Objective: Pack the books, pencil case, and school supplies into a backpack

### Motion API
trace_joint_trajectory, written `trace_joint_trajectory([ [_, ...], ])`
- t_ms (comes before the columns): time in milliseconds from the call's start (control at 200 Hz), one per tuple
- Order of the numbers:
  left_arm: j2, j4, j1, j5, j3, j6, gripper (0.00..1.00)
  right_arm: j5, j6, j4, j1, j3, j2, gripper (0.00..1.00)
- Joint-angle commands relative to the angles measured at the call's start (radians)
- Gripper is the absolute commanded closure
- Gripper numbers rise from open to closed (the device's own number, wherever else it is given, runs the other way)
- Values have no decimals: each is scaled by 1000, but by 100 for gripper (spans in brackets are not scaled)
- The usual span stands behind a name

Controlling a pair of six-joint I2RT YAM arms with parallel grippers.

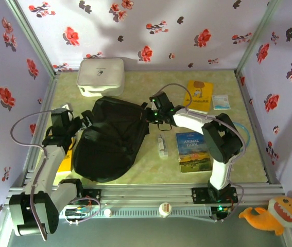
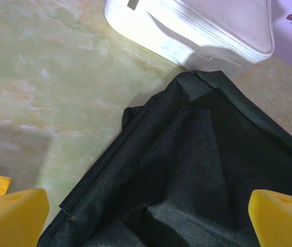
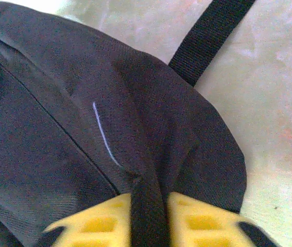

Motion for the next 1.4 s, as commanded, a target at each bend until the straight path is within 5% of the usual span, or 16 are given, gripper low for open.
trace_joint_trajectory([
  [0, 20, -6, -19, 24, 48, 8, 0, 47, 19, 33, -30, 9, -5, 89],
  [210, 97, 8, -75, 27, 89, 10, 0, 73, 130, 238, -121, -123, -57, 93],
  [720, 355, 55, -221, 27, 194, -10, 0, 97, 96, 234, -287, -214, -128, 94],
  [1225, 460, 44, -249, -27, 259, -33, 0, -140, -87, 65, -301, 311, 247, 92],
  [1395, 446, 13, -270, -28, 264, -13, 0, -130, -78, 63, -301, 413, 315, 83],
])
